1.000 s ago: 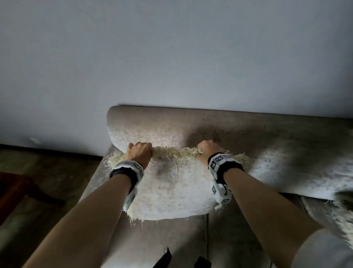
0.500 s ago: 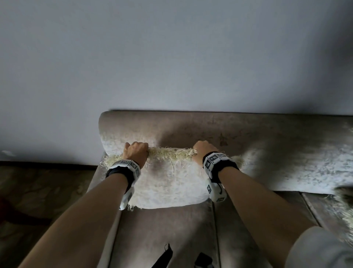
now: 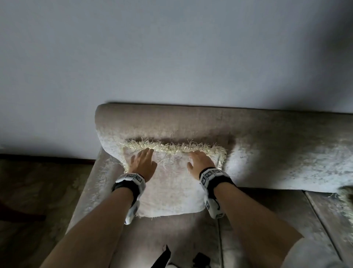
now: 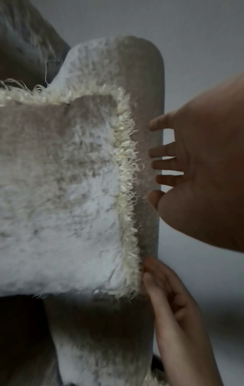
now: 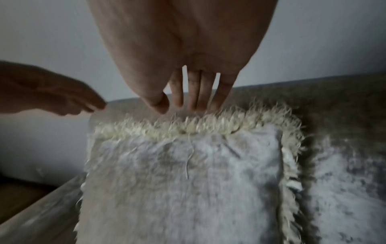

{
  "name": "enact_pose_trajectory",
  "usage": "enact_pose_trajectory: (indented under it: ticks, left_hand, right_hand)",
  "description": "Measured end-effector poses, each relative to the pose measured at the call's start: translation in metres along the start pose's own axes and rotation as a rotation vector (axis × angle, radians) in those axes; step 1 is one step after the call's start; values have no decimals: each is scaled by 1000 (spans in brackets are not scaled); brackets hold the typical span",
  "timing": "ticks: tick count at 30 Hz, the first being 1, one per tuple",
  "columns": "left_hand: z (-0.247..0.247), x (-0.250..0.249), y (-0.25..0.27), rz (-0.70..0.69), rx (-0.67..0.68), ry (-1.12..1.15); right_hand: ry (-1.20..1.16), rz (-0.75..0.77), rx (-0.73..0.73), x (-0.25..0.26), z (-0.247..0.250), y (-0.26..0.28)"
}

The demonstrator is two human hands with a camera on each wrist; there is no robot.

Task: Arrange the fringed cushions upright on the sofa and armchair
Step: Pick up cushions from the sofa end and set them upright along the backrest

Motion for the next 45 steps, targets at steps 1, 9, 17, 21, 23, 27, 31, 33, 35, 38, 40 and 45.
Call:
enact_pose_trajectory:
  ticks: [1, 9, 17, 21, 23, 27, 31, 33, 35, 38, 40, 45]
  left_hand:
    - [-11, -3, 7, -30, 21, 1]
    - [-77, -25, 35, -130, 68, -108]
    - [-142, -4, 12, -190, 281, -126]
    - [-155, 92, 14, 299, 378, -40]
    - [-145, 121, 26, 456, 351, -24]
    - [-133, 86, 31, 163, 184, -127]
    - [-158, 4, 35, -258, 215, -53]
    - [-179, -13, 37, -278, 359, -104]
    - [-192, 1, 36, -178, 430, -126]
    - [-193, 60, 37, 130, 469, -79]
    - [-183, 87, 42, 207, 493, -166]
    - [-157, 64, 42, 142, 381, -175]
  right_hand:
    - [13, 55, 2, 7, -14, 5]
    - [102, 133, 5, 45, -105, 23]
    - [291, 204, -4, 10, -165, -7]
    - [217, -180, -70, -81, -148, -13]
    - [83, -405, -51, -109, -145, -3]
    - [-101, -452, -248, -87, -131, 18]
    - [-39, -33, -112, -2, -155, 26]
    - [-34, 152, 28, 27, -180, 30]
    - [-41, 54, 148, 7, -197, 21]
    - [-147, -377, 164, -79, -197, 9]
    - [-150, -535, 114, -122, -183, 14]
    - [-47, -479, 35, -127, -142, 25]
Point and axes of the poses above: each hand's wrist, its own y-axis away from the middle knuckle, its own z-axis out of the back of the hand, x = y × z, the point moved 8 cm from there along -y, towards the middle knuckle, and after that the axes turned 5 degrees about -z, right-handed, at the moved point
